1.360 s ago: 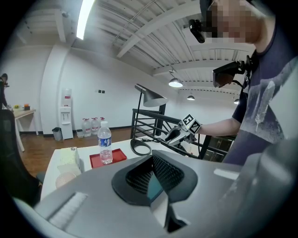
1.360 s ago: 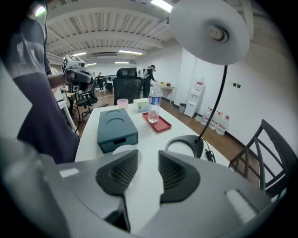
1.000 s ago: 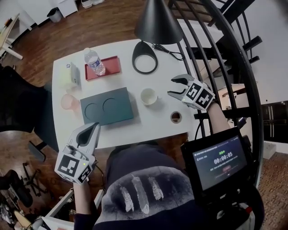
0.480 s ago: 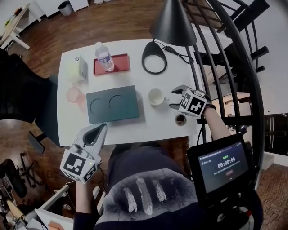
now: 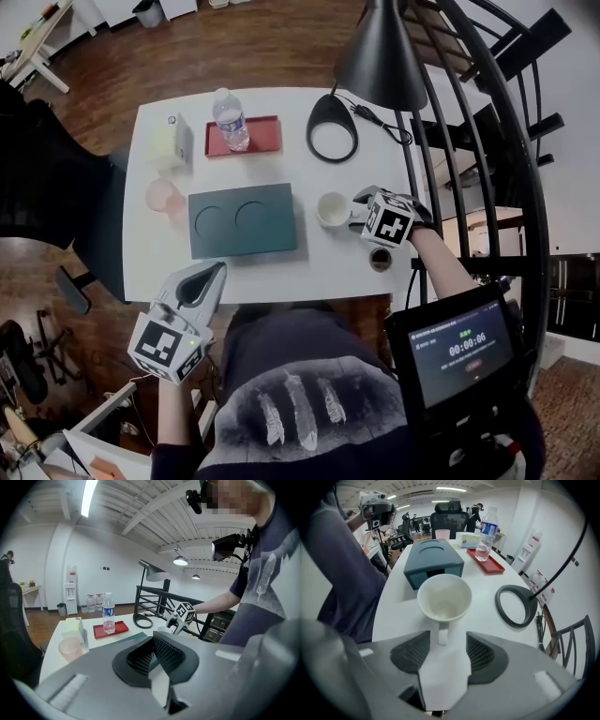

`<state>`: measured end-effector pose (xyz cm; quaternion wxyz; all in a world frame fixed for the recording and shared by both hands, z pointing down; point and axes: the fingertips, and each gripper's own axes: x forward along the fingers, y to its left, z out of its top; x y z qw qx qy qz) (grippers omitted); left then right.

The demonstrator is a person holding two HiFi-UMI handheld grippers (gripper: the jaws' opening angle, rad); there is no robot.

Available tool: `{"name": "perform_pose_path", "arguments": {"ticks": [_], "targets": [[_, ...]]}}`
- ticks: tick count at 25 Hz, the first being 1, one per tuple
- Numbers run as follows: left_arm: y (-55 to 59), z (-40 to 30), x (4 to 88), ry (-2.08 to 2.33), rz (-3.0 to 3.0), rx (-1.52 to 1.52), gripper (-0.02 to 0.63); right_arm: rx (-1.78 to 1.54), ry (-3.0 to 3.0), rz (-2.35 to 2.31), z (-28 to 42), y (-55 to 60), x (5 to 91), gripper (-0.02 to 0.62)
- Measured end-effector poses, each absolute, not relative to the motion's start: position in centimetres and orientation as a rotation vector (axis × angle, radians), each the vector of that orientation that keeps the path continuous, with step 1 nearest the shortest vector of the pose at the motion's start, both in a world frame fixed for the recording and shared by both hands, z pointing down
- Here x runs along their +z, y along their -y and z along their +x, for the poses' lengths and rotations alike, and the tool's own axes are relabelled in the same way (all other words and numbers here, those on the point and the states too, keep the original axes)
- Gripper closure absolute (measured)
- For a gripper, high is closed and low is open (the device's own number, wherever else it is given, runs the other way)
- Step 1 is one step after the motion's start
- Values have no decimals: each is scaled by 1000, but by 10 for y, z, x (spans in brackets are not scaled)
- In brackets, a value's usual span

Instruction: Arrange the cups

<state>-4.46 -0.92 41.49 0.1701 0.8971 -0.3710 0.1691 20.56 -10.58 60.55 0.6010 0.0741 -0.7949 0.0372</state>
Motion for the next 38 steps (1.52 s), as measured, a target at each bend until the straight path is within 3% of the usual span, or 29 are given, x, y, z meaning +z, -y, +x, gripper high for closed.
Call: {"name": "perform_pose_path", "arguments": {"ticks": [6,8,11,38], "targets": [[10,-43,413,1051,2561,491,606,81,1827,174,200,108,612,355],[10,-43,412,1051,2564,493,606,62,1818,173,200,109,612,456],[11,-44,414,1050,2559,493,606,33,1803,166,202,109,614,540],[1,-56,420,1060,2542,494,606,-95,1994,362,181,119,570,551]]}}
